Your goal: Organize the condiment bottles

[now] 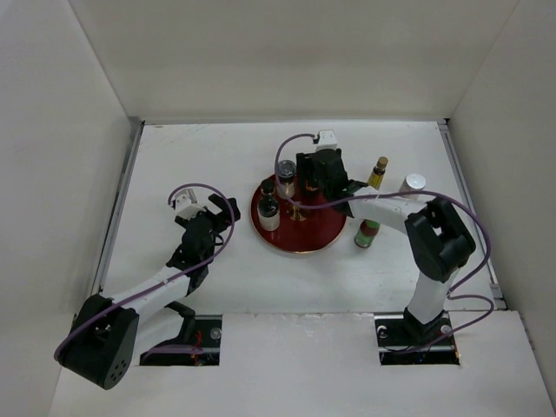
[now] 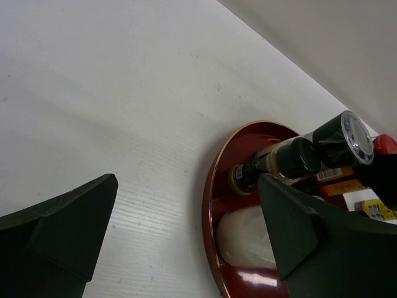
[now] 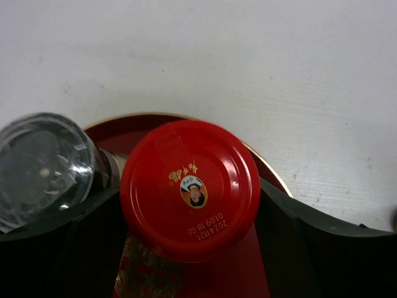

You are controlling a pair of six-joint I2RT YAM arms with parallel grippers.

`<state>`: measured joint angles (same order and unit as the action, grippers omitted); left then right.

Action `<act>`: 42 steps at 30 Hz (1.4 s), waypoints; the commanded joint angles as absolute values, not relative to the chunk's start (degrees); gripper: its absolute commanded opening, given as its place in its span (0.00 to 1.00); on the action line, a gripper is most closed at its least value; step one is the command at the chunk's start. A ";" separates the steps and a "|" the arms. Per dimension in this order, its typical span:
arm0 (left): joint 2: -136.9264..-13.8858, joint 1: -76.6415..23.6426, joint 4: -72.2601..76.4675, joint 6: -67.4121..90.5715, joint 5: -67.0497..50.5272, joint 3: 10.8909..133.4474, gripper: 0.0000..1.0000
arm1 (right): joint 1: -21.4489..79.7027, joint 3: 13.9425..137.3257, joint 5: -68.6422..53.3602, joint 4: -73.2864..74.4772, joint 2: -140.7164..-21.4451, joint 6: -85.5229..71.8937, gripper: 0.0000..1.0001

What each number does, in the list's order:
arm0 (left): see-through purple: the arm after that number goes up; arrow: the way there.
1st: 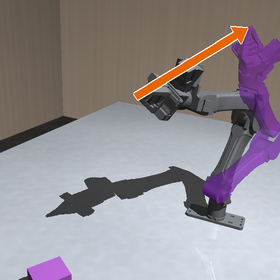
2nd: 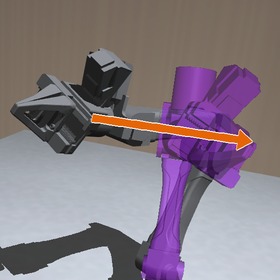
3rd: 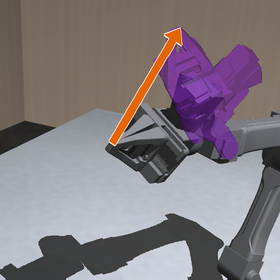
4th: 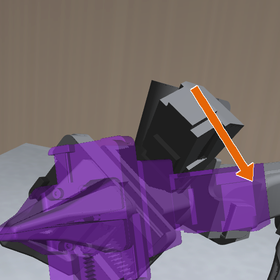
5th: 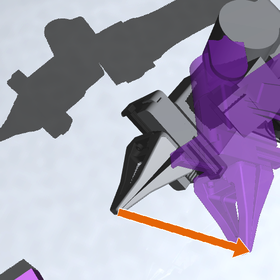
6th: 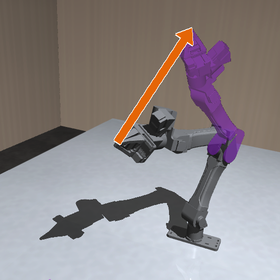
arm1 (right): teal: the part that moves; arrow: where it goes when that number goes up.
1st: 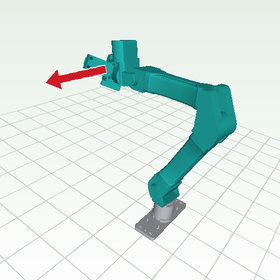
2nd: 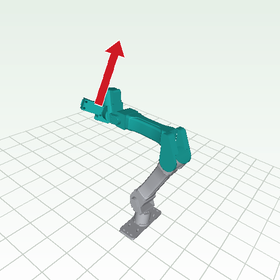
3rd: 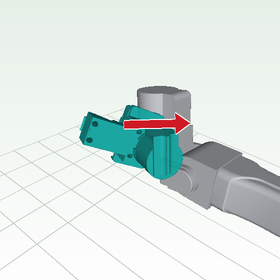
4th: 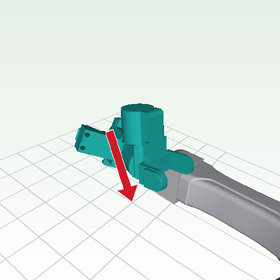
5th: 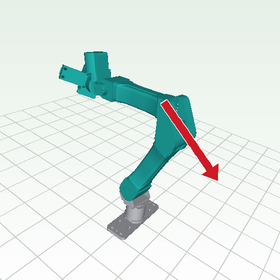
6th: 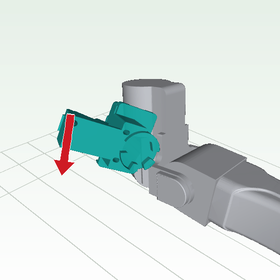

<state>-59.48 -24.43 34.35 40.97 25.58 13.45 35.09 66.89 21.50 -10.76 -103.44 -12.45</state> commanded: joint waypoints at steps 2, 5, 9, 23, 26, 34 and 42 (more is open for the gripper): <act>-59.41 -24.21 37.44 41.57 24.35 13.10 1.00 | 35.81 66.71 23.46 -18.46 -98.98 -13.27 0.88; -59.24 -24.30 37.44 41.57 24.70 13.10 1.00 | 36.34 64.61 24.43 -16.97 -93.62 -13.36 0.96; -59.33 -24.21 37.44 41.66 24.26 13.10 1.00 | 36.78 60.66 26.79 -14.42 -83.70 -13.62 0.98; -59.94 -24.47 37.53 41.92 23.47 13.27 1.00 | 37.66 37.36 51.86 3.58 -48.87 -19.94 1.00; -60.82 -24.13 37.53 41.92 23.29 13.53 0.99 | 38.27 36.04 49.32 6.41 -50.00 -24.16 0.99; -60.47 -23.95 37.44 42.01 23.12 13.45 0.99 | 38.27 34.80 46.05 3.25 -55.36 -27.77 0.68; -60.65 -24.12 37.53 42.01 22.76 13.54 0.98 | 39.59 36.12 50.18 2.03 -54.15 -26.55 0.26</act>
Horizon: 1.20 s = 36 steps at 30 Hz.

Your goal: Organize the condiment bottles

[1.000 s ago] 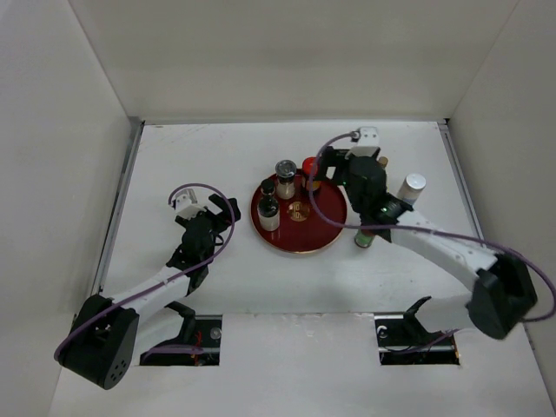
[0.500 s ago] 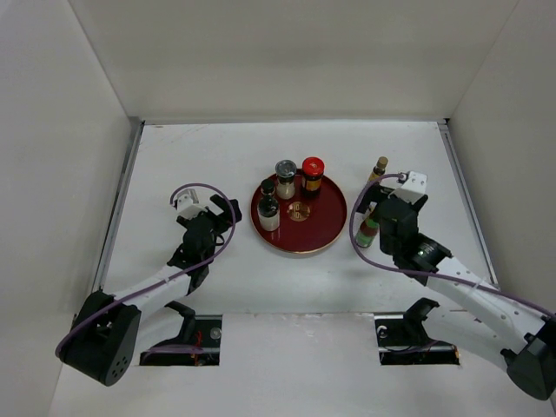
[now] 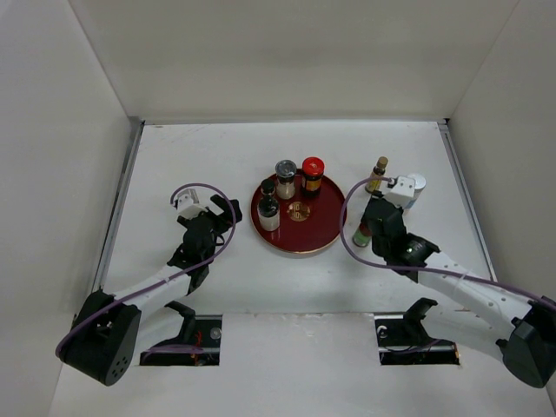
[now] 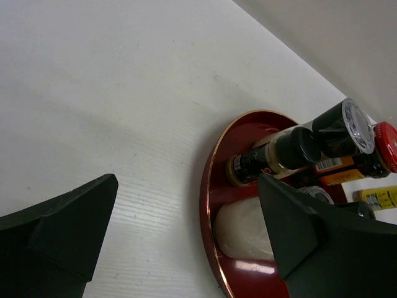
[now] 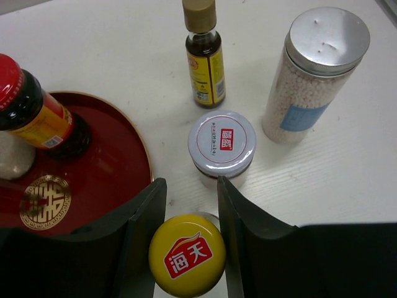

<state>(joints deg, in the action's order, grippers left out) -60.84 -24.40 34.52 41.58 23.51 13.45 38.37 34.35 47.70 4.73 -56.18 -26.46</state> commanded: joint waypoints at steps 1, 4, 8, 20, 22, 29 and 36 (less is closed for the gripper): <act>-60.47 -24.39 37.53 42.01 23.02 13.54 0.98 | 40.29 36.91 50.79 1.15 -53.27 -25.32 0.26; -60.99 -24.04 37.53 42.01 23.12 13.62 0.98 | 43.10 40.50 51.94 -1.84 -52.56 -19.88 0.26; -60.03 -24.03 37.53 42.01 23.20 13.36 0.98 | 46.97 46.13 51.95 -5.70 -56.15 -15.04 0.25; -60.65 -23.33 37.53 42.01 22.50 13.45 0.98 | 51.28 61.69 39.74 -21.78 -81.46 -10.38 0.27; -60.38 -23.77 37.53 42.01 22.67 13.45 0.98 | 51.28 63.36 38.68 -24.51 -84.80 -9.41 0.27; -59.94 -23.51 37.53 42.01 22.85 13.18 0.98 | 51.11 65.83 37.27 -31.02 -93.42 -7.82 0.28; -61.17 -23.68 37.62 42.10 22.15 13.71 0.98 | 51.19 63.90 38.32 -33.75 -96.77 -8.26 0.34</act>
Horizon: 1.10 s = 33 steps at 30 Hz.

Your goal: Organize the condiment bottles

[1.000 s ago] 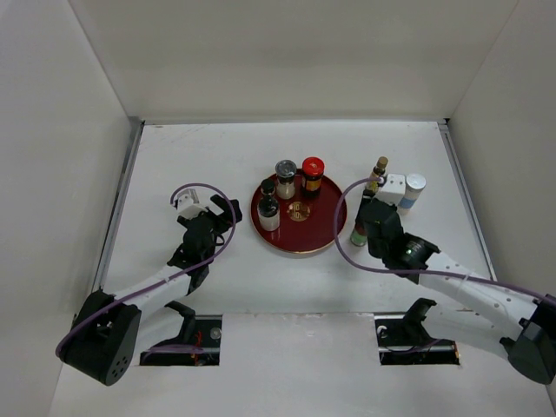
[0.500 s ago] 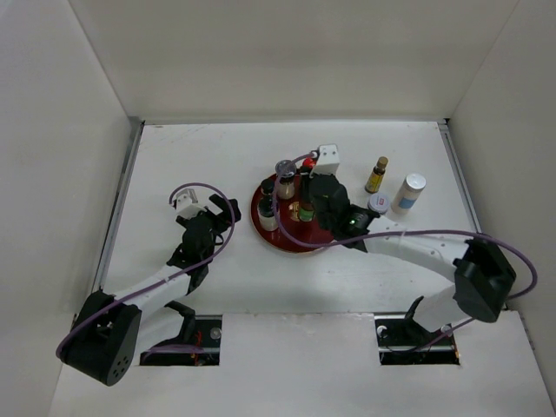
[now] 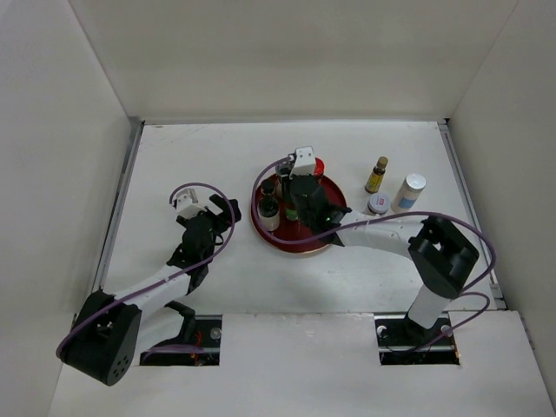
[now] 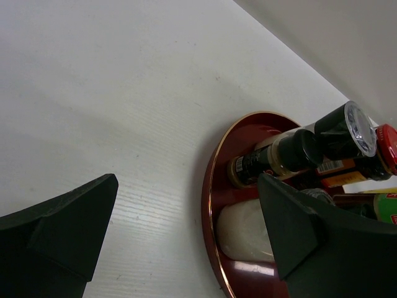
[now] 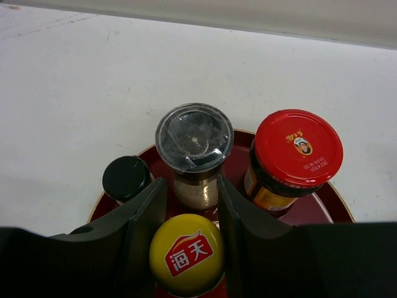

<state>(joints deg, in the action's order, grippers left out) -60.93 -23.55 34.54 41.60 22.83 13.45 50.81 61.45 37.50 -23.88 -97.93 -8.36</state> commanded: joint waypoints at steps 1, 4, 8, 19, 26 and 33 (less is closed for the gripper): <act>-61.35 -23.51 37.70 42.10 22.15 13.71 0.98 | 51.19 63.55 38.49 -33.84 -96.77 -8.44 0.38; -61.09 -23.42 37.79 42.19 21.80 13.54 0.98 | 51.28 63.02 39.02 -33.93 -96.68 -8.44 0.51; -61.35 -23.25 37.79 42.19 21.89 13.54 0.98 | 51.90 62.40 39.64 -33.05 -93.70 -8.18 0.72; -60.38 -23.33 37.88 42.28 22.24 13.18 0.99 | 46.99 44.68 44.81 -24.02 -67.52 -14.13 0.93; -61.26 -23.07 38.14 42.54 21.89 13.27 0.99 | 32.67 35.16 45.98 -1.07 -60.91 -32.94 1.00; -61.87 -23.25 38.50 42.63 21.71 13.45 0.99 | 24.04 35.15 36.57 -2.89 -69.33 -34.19 1.00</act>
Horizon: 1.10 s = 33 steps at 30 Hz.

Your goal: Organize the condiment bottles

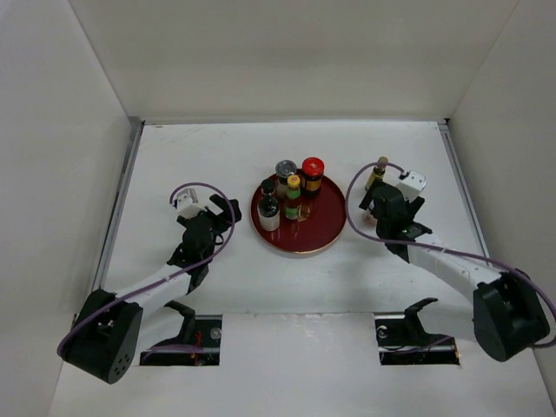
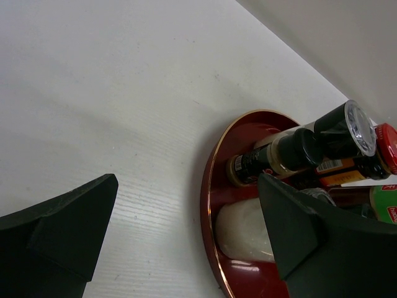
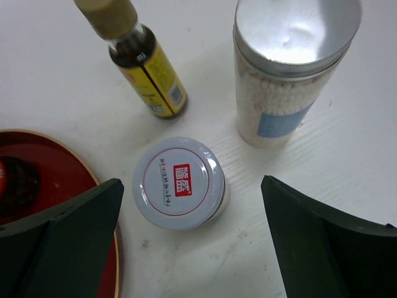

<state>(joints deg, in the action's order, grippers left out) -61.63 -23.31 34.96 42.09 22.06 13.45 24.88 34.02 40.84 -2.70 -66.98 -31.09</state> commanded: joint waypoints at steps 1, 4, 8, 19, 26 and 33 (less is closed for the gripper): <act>-62.05 -22.98 38.50 42.63 21.36 13.45 0.99 | 23.86 35.42 36.30 -4.21 -71.00 -33.93 1.00; -61.79 -23.42 38.50 42.71 21.27 13.45 0.99 | 22.81 36.65 34.46 -7.20 -75.66 -33.31 1.00; -62.66 -23.07 38.58 42.71 21.01 13.62 0.99 | 21.23 38.67 34.27 -9.13 -81.37 -33.66 0.95; -61.70 -23.07 38.58 42.89 21.00 13.36 0.99 | 28.06 34.90 45.60 -14.94 -72.18 -28.22 0.53; -61.96 -22.90 38.58 42.80 21.18 13.36 0.99 | 41.94 36.56 44.66 -14.50 -66.88 -26.09 0.53; -61.52 -22.81 38.58 42.80 21.27 13.18 0.99 | 53.20 41.74 40.70 -17.39 -77.06 -30.32 0.53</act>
<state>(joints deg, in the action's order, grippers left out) -62.43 -22.98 35.44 42.46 21.15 13.45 50.50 37.39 41.12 -9.74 -74.89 -28.27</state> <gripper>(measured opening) 0.989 0.714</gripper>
